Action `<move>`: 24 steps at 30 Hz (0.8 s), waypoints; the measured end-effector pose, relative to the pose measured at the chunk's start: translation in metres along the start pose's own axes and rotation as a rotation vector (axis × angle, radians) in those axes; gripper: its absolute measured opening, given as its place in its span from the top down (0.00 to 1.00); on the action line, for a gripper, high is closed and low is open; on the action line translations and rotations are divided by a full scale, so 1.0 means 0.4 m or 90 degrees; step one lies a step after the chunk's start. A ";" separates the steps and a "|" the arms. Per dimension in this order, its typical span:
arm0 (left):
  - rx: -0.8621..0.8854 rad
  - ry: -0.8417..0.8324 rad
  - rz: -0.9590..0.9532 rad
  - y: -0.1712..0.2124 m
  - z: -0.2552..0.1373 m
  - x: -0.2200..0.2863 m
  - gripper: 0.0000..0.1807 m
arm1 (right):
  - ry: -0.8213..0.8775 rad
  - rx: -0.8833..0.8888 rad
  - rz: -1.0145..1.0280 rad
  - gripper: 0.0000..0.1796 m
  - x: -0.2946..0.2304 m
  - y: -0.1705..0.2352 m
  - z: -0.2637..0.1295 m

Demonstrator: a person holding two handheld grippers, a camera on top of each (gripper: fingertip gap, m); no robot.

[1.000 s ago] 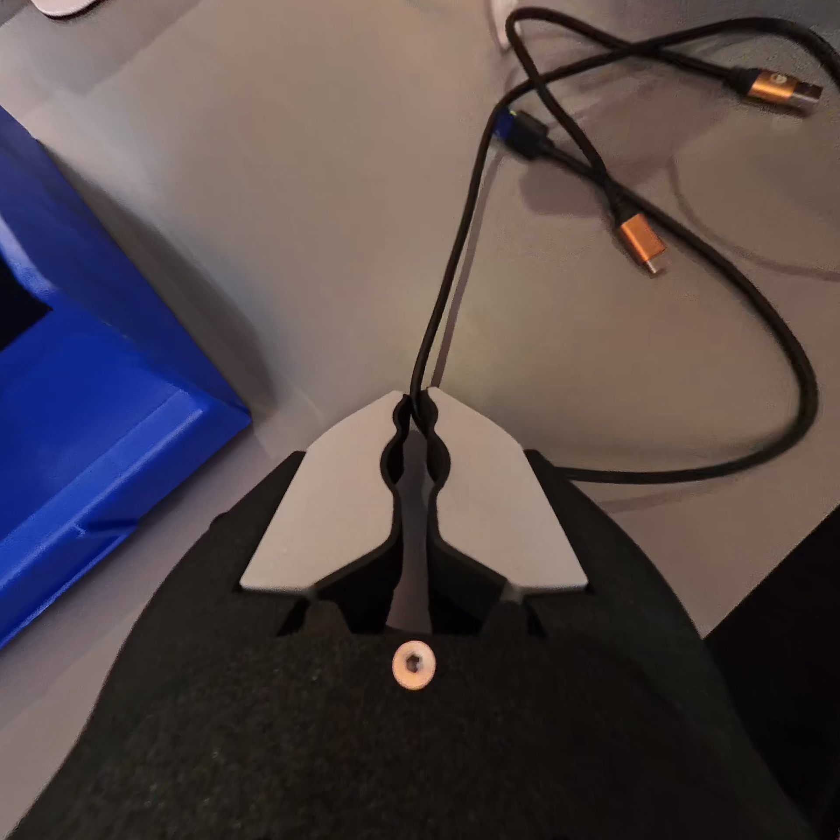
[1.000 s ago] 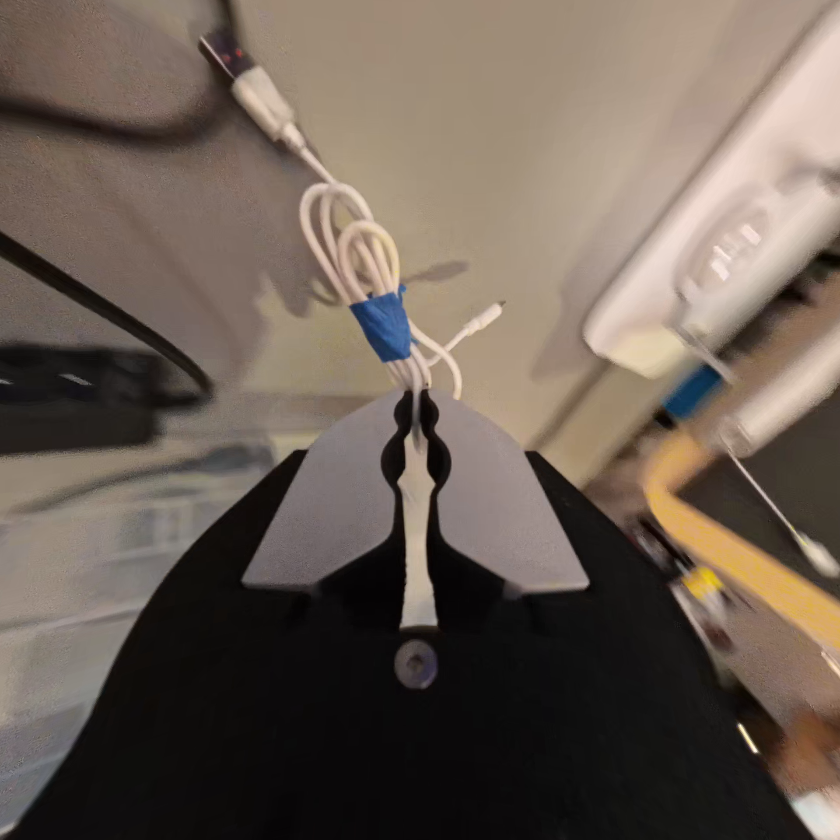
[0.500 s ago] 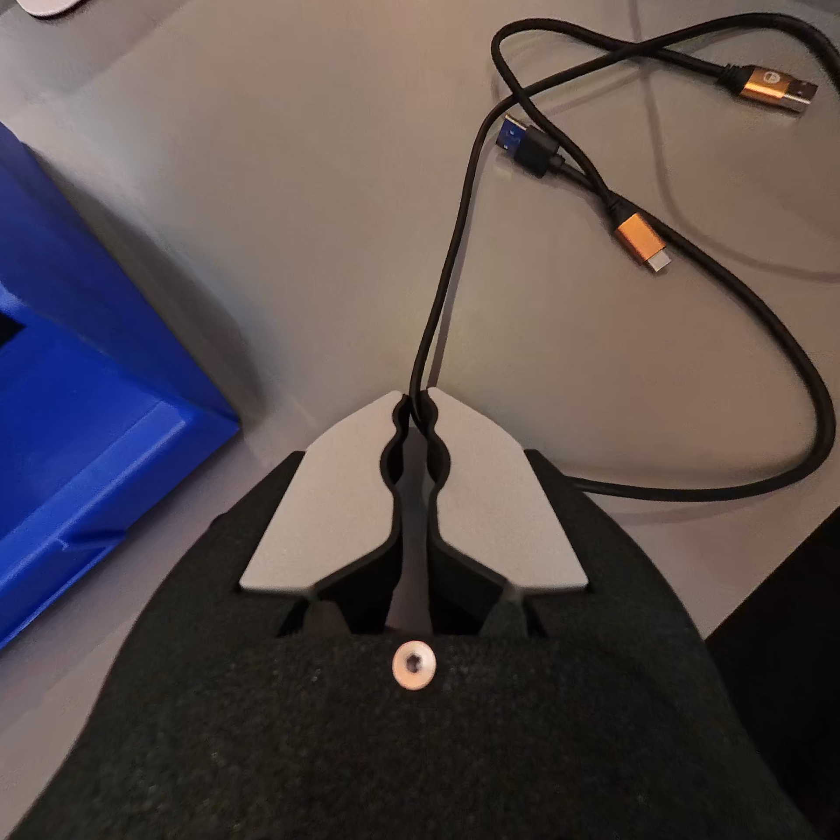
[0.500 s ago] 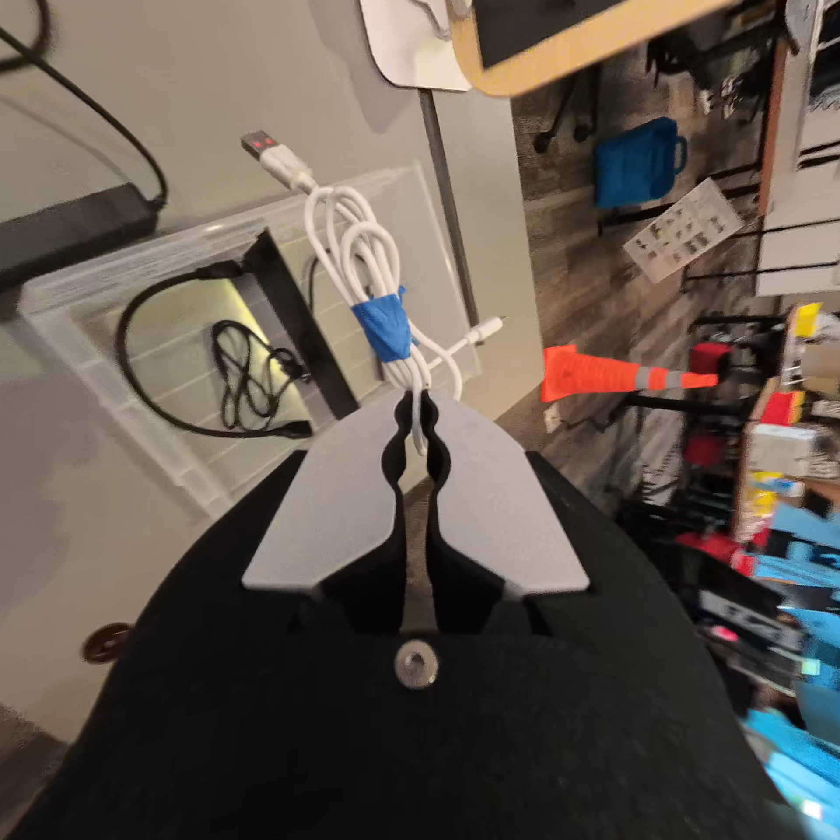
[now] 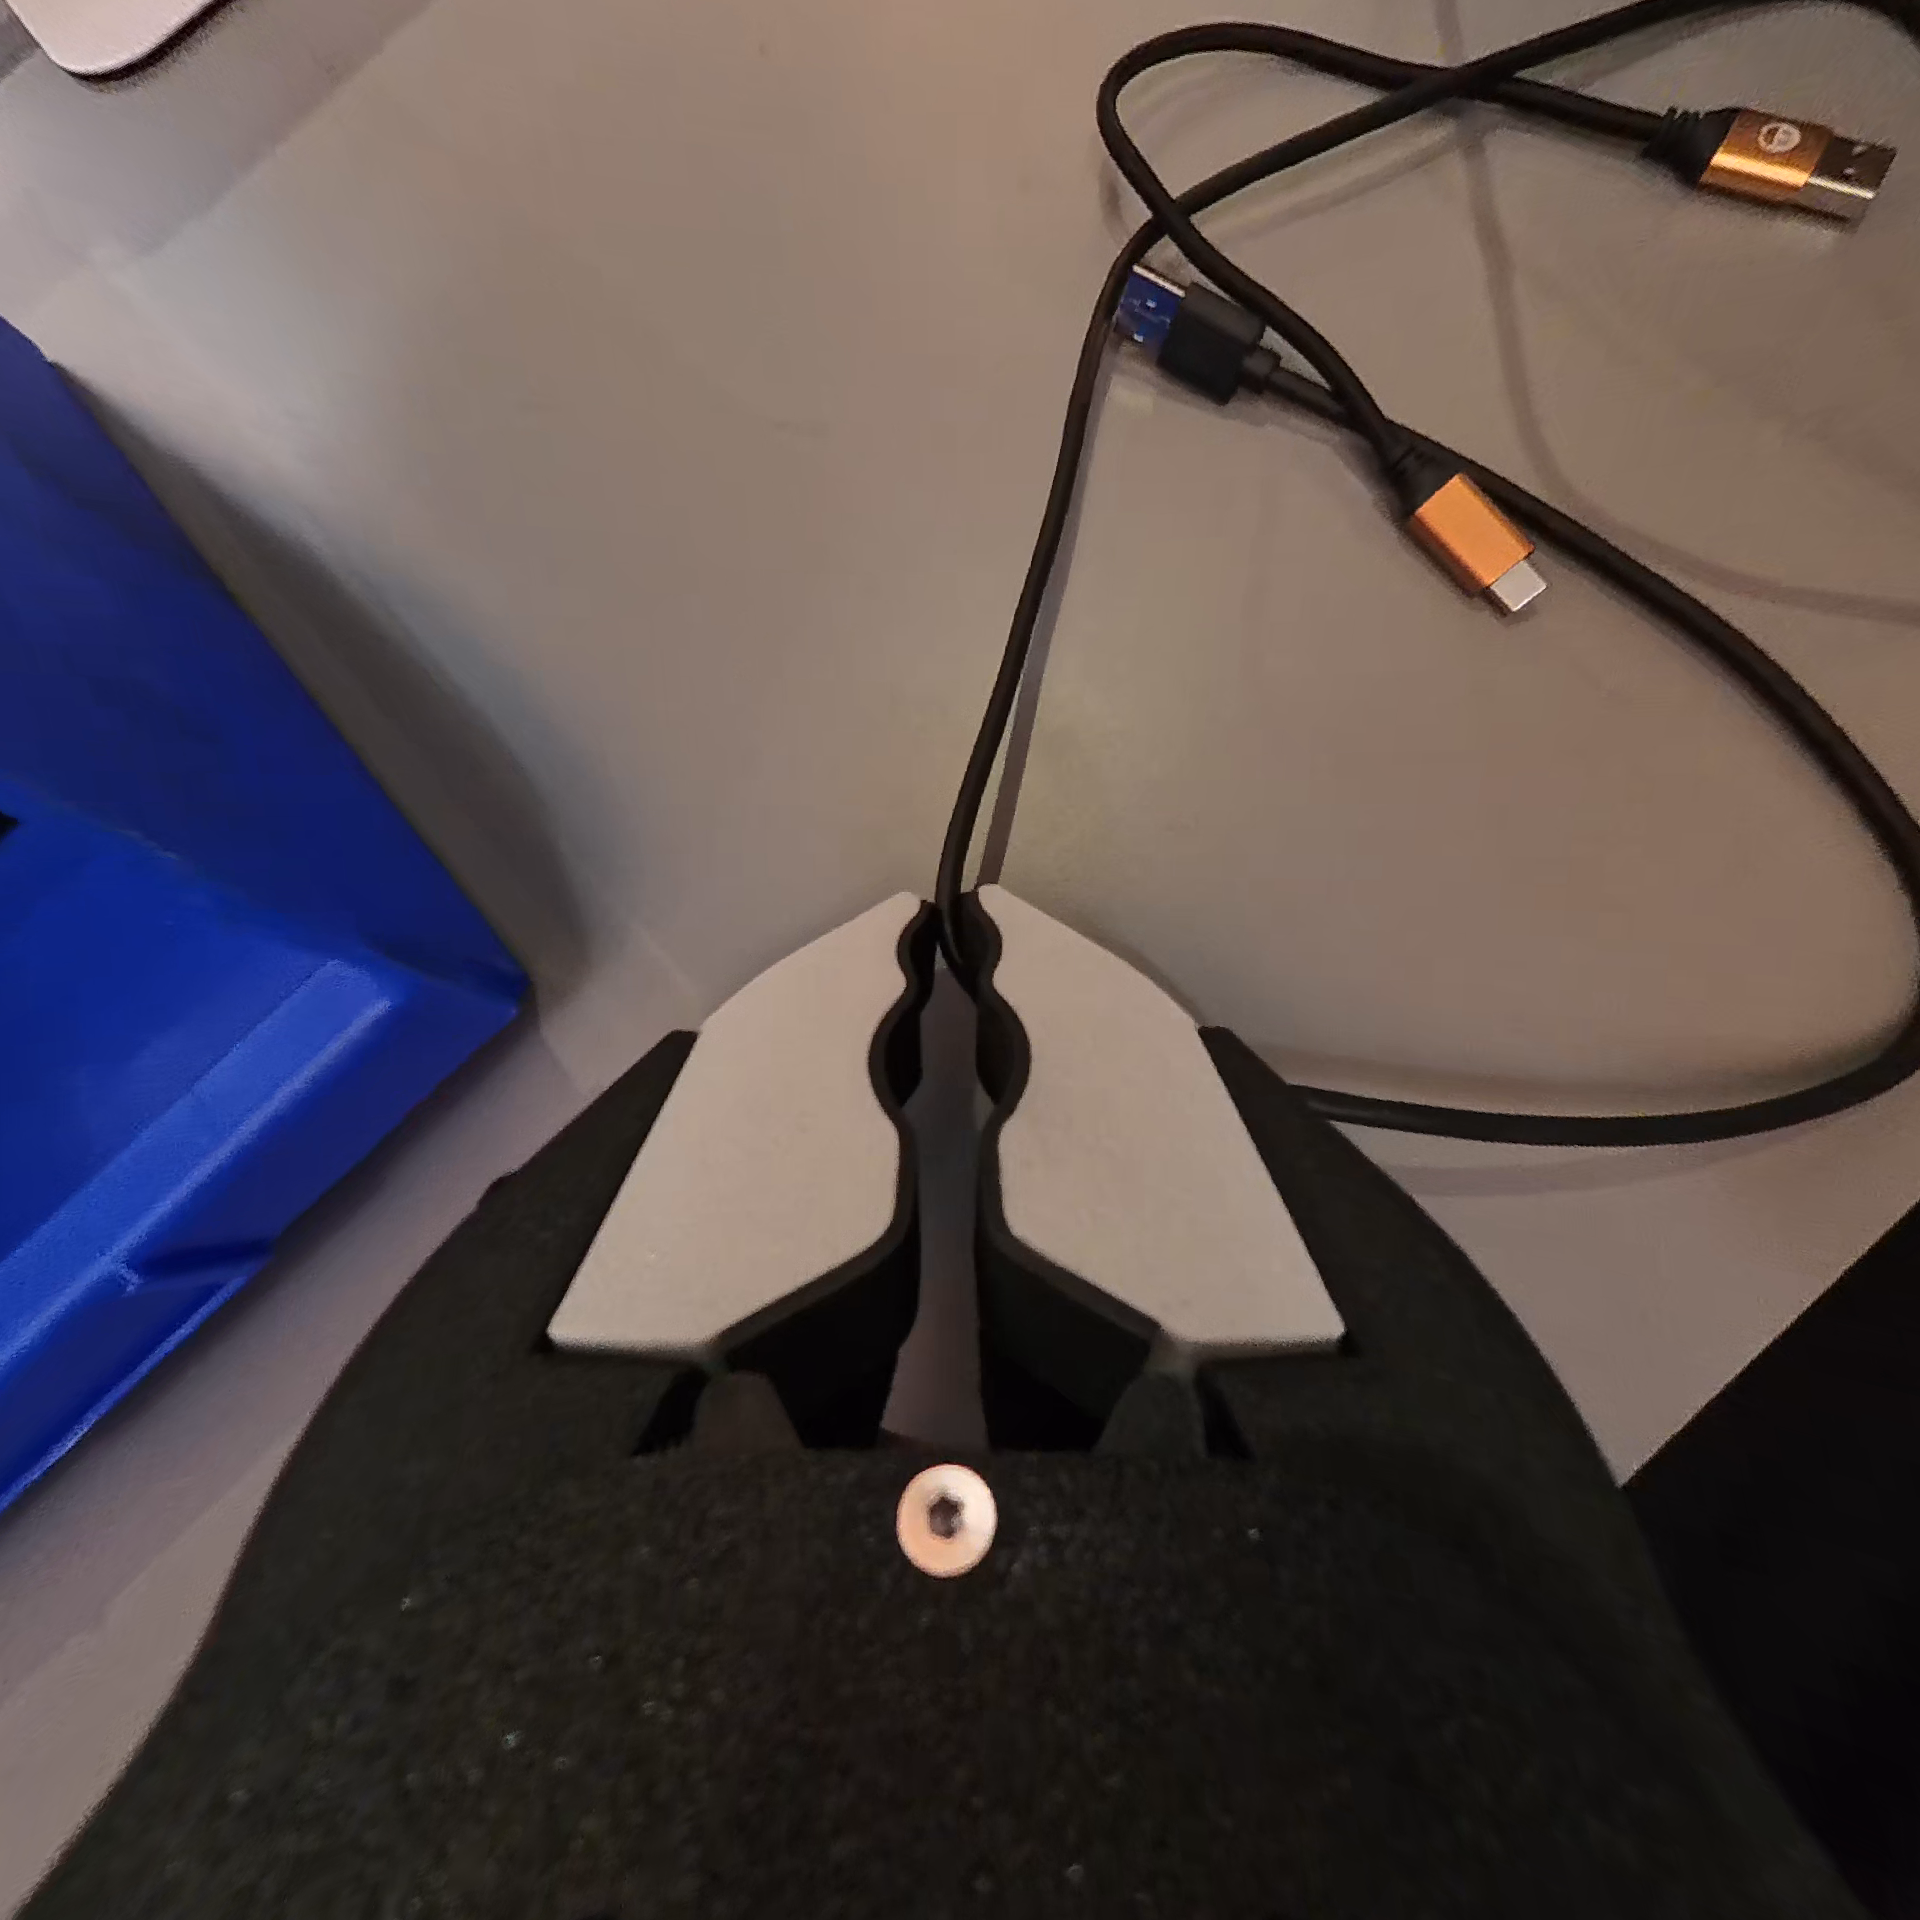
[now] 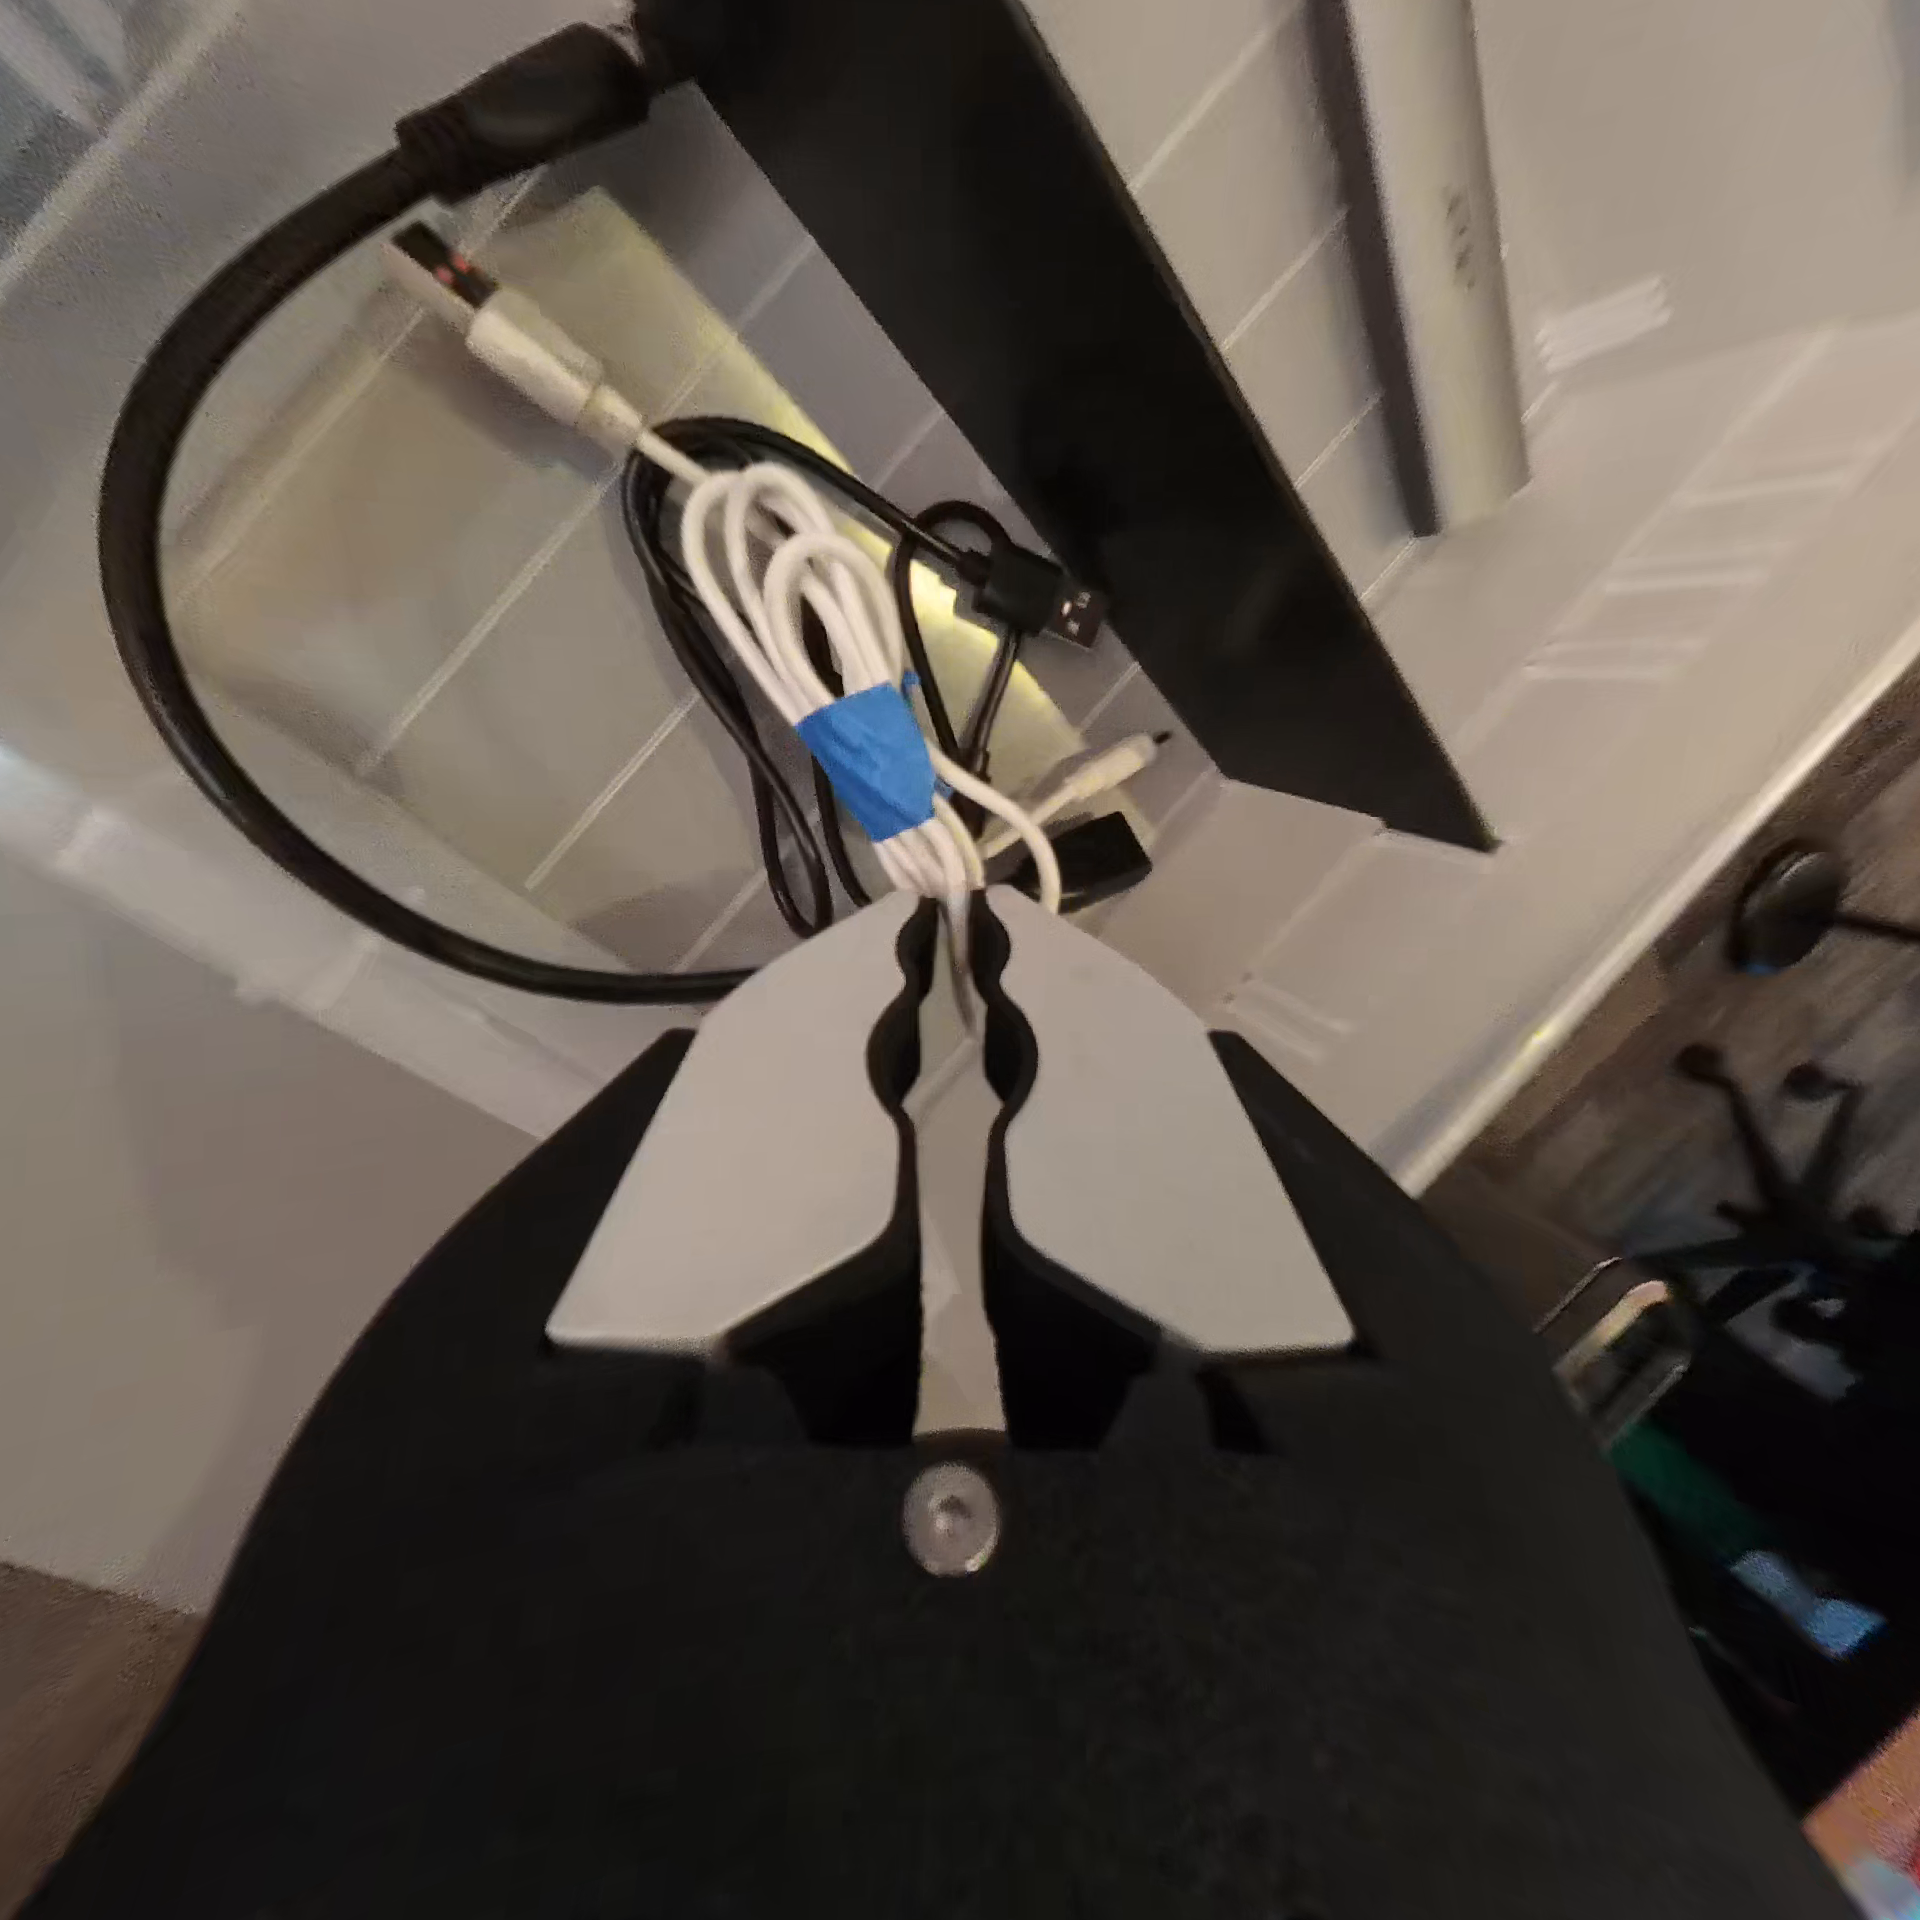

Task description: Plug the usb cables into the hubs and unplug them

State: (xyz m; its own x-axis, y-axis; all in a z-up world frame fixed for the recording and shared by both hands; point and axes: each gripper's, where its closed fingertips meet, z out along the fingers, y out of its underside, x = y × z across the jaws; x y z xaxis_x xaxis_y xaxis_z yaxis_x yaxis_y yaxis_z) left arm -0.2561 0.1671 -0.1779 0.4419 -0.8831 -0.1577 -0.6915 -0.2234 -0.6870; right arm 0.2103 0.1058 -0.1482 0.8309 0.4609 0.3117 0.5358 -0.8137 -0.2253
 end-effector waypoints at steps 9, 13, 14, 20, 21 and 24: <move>-0.005 -0.034 0.008 0.018 -0.012 -0.035 0.98 | -0.026 0.324 0.074 0.85 -0.202 -0.168 -0.266; -0.004 -0.024 0.011 0.013 -0.013 -0.026 0.98 | -0.190 0.430 0.011 0.86 -0.387 -0.293 -0.329; -0.003 -0.017 0.009 0.011 -0.010 -0.019 0.98 | -0.202 0.441 -0.010 0.86 -0.391 -0.333 -0.329; -0.004 -0.012 0.023 -0.006 0.005 -0.012 0.98 | -0.273 0.274 -0.269 0.83 -0.404 -0.535 -0.139; -0.005 -0.010 0.021 -0.005 0.006 -0.012 0.98 | -0.288 0.246 -0.303 0.83 -0.411 -0.557 -0.103; -0.003 -0.007 0.019 -0.007 0.007 -0.014 0.98 | -0.318 0.196 -0.410 0.84 -0.451 -0.595 -0.019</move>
State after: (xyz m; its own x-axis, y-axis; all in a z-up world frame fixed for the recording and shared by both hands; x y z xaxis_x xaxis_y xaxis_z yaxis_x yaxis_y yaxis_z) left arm -0.2550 0.1737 -0.1770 0.4276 -0.8847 -0.1859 -0.7070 -0.1991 -0.6786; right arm -0.0684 0.2136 -0.1437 0.2814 0.9588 0.0395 0.8811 -0.2419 -0.4063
